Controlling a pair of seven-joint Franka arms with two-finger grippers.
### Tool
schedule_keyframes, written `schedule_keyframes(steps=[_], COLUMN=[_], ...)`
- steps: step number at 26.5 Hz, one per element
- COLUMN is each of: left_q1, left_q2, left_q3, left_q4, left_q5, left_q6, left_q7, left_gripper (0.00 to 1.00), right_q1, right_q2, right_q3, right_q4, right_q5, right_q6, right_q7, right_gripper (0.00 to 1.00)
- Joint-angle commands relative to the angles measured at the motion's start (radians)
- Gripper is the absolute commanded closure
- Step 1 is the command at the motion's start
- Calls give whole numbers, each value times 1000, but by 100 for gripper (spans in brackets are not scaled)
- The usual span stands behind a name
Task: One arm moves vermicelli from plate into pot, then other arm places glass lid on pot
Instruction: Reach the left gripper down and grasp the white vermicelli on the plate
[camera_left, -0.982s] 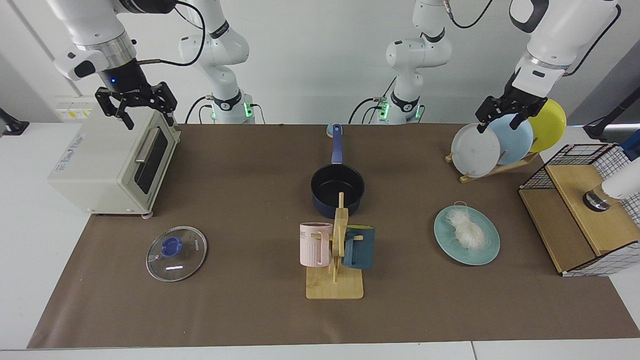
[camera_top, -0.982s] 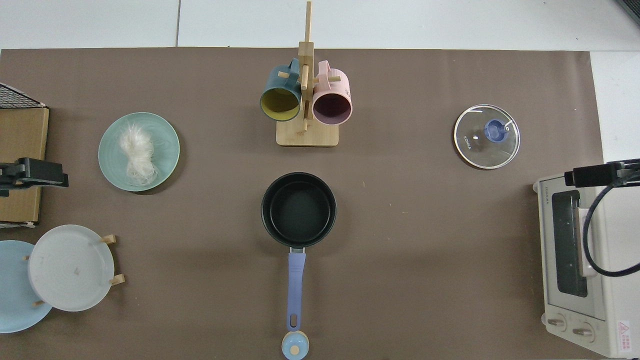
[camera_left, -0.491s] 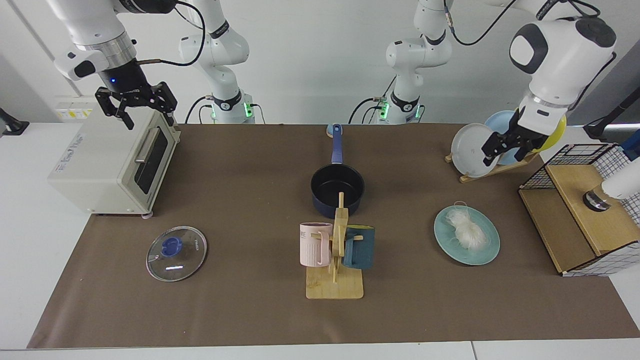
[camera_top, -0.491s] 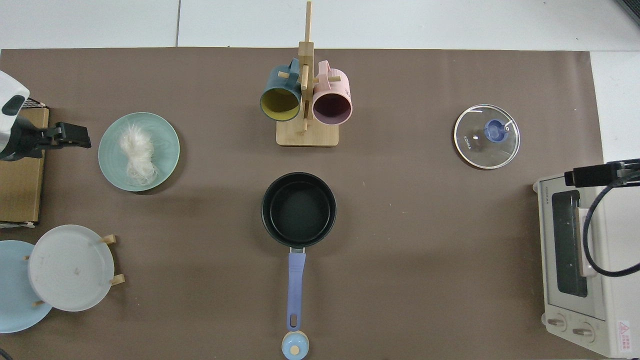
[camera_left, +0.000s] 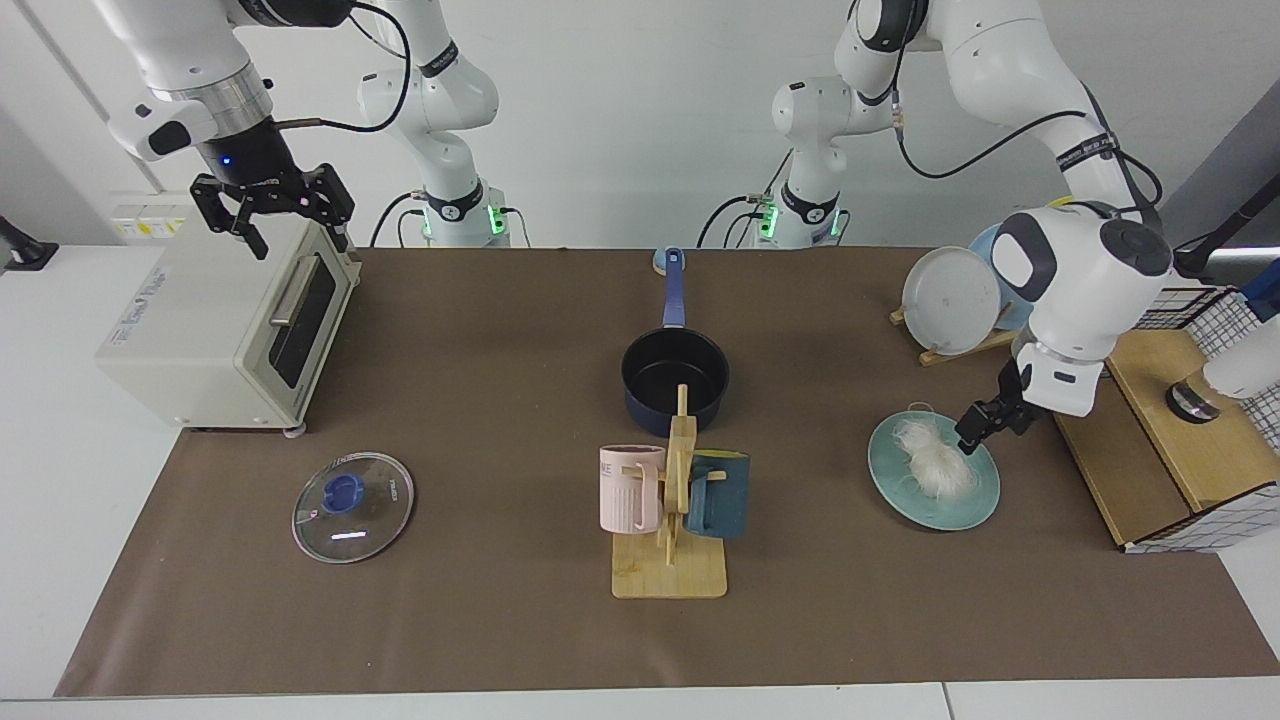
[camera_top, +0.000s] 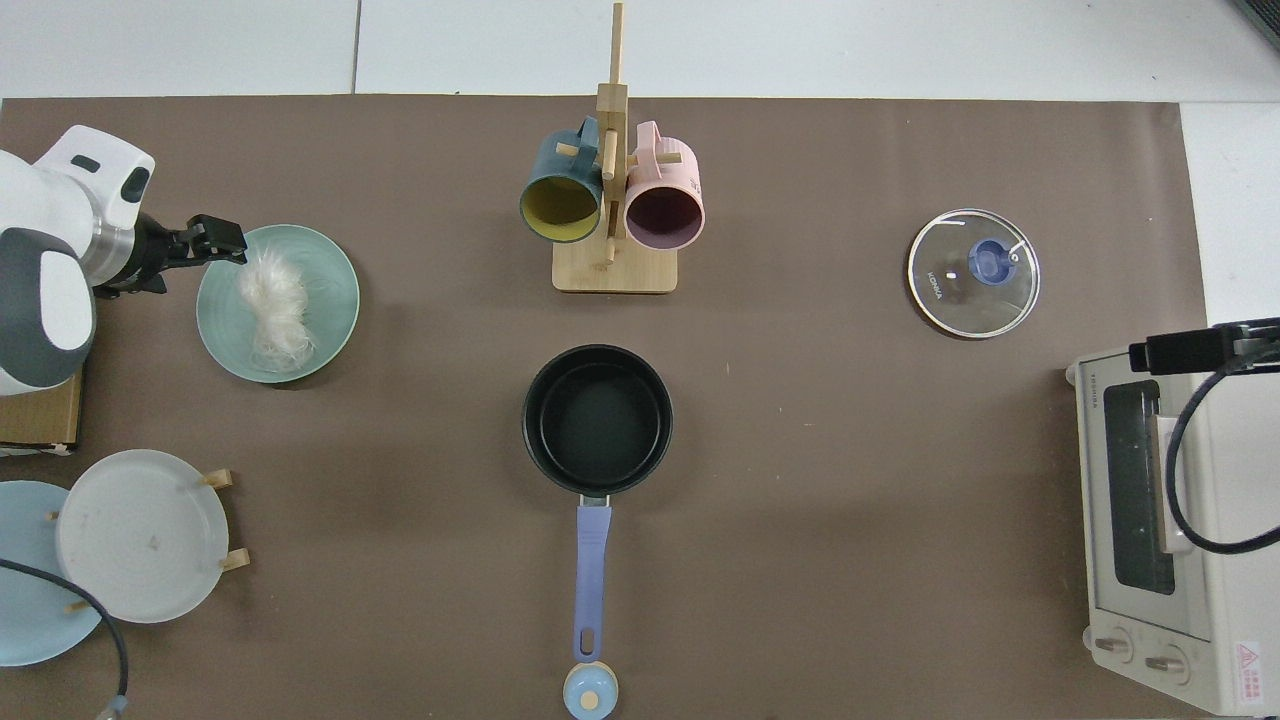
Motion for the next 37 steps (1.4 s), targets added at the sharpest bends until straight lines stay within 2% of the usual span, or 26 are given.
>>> schedule_keyframes(steps=[1, 5, 14, 19, 22, 26, 29, 30, 32, 36, 37], left_q1=[-15, -17, -37, -38, -35, -35, -35, -35, -35, -34, -34], left_q2=[100, 116, 108, 108, 107, 107, 107, 107, 107, 101, 99], left_q3=[1, -1, -2, -7, -8, -7, -7, -7, -8, -11, -11], left_q4=[93, 76, -40, -95, -102, -99, -94, -92, -80, -20, -5], left_q5=[-4, -13, -16, -5, -4, -2, -1, -1, -1, -4, -4], left_q6=[21, 66, 153, 175, 175, 159, 155, 149, 112, -21, -49], left_q7=[-88, -138, -184, -135, -32, 39, 40, 40, 39, 39, 39], left_gripper=[0, 0, 0, 1, 2, 8, 21, 27, 42, 94, 100], right_q1=[-2, -2, -2, 0, 0, 1, -5, -11, -19, -20, -20], right_q2=[-4, -4, -6, -7, -6, -9, 10, 31, 68, 160, 184], right_q3=[4, 4, 4, 4, 4, 4, 4, 3, -1, -1, -2], right_q4=[-10, -10, -10, -9, -9, -10, -7, 0, 45, 106, 108], right_q5=[-5, -6, -5, -3, -3, -15, -25, -28, -28, -25, -25], right_q6=[16, 16, 2, -38, -36, -36, 39, 69, 67, 60, 62], right_q7=[17, 17, 16, 16, 16, 14, 17, 8, 0, -3, -3], right_gripper=[0, 0, 0, 0, 0, 0, 0, 0, 0, 0, 0])
